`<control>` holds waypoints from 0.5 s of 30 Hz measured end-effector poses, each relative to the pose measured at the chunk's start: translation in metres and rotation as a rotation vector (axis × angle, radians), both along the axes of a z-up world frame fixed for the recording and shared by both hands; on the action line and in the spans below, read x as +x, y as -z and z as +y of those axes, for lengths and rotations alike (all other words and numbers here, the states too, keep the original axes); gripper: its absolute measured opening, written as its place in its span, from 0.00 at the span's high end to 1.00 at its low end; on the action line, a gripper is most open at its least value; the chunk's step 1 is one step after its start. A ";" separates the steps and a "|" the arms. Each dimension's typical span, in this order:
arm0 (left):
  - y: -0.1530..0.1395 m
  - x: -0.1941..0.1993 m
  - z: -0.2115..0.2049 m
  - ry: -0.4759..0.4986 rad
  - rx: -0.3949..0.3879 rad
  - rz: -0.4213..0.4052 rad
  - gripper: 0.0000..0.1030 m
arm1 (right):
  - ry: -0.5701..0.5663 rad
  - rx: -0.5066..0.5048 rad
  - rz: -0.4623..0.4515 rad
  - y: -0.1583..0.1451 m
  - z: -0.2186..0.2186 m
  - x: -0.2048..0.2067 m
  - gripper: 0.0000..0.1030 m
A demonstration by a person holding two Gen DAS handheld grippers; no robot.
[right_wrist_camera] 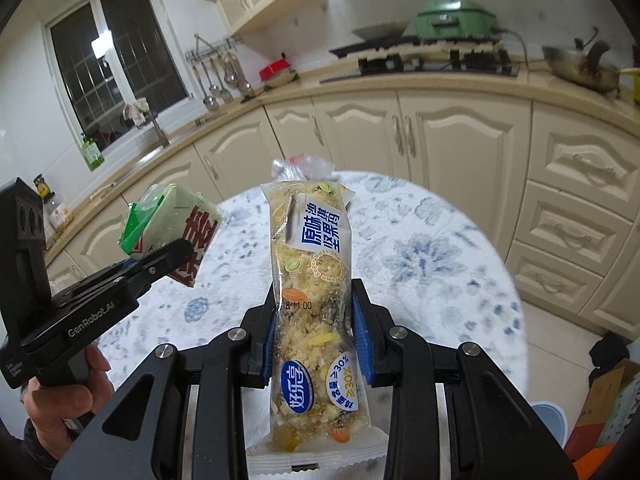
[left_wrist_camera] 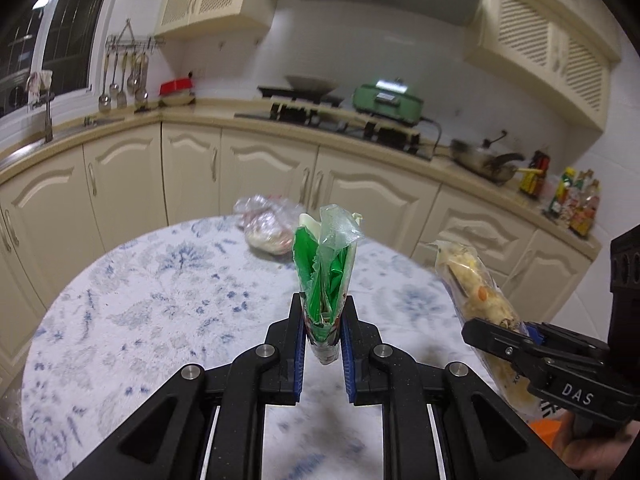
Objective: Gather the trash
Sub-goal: 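Carry the snack bag and carton to the blue bin and release both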
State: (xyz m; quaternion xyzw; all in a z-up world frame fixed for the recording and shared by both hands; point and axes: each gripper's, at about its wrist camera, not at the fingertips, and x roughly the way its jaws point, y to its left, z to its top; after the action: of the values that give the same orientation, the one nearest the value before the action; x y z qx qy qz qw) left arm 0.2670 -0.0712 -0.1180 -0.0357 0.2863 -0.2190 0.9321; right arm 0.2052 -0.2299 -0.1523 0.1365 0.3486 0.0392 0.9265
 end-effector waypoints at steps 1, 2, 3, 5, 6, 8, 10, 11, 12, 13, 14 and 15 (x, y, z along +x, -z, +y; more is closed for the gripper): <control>-0.006 -0.013 0.002 0.008 -0.008 -0.016 0.89 | 0.006 -0.001 -0.010 -0.005 -0.001 -0.007 0.69; -0.009 -0.018 0.003 0.012 -0.014 -0.025 0.89 | 0.014 0.000 -0.020 -0.010 -0.002 -0.015 0.69; -0.014 -0.029 0.003 0.024 -0.019 -0.038 0.89 | 0.022 -0.001 -0.030 -0.015 -0.004 -0.021 0.69; -0.020 -0.043 0.000 0.044 -0.023 -0.059 0.89 | 0.045 -0.007 -0.050 -0.025 -0.011 -0.038 0.69; -0.024 -0.050 -0.004 0.055 -0.025 -0.067 0.89 | 0.054 -0.008 -0.057 -0.028 -0.015 -0.044 0.69; -0.028 -0.066 -0.013 0.087 -0.033 -0.078 0.89 | 0.083 -0.017 -0.073 -0.036 -0.025 -0.062 0.69; -0.030 -0.081 -0.026 0.121 -0.030 -0.093 0.89 | 0.112 -0.023 -0.087 -0.043 -0.035 -0.078 0.69; -0.030 -0.086 -0.031 0.132 -0.032 -0.094 0.89 | 0.123 -0.027 -0.091 -0.045 -0.039 -0.084 0.69; -0.031 -0.091 -0.040 0.146 -0.034 -0.094 0.89 | 0.139 -0.031 -0.097 -0.049 -0.045 -0.093 0.69; -0.032 -0.097 -0.047 0.162 -0.035 -0.095 0.89 | 0.154 -0.033 -0.101 -0.051 -0.050 -0.101 0.69; -0.031 -0.101 -0.056 0.179 -0.037 -0.097 0.89 | 0.171 -0.032 -0.106 -0.053 -0.057 -0.110 0.69; -0.031 -0.108 -0.065 0.202 -0.039 -0.097 0.89 | 0.193 -0.037 -0.109 -0.055 -0.065 -0.119 0.69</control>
State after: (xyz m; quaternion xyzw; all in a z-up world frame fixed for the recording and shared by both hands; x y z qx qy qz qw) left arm 0.1591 -0.1360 -0.0866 -0.0143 0.2389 -0.3188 0.9171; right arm 0.0858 -0.2947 -0.0975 0.1500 0.2836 -0.0492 0.9459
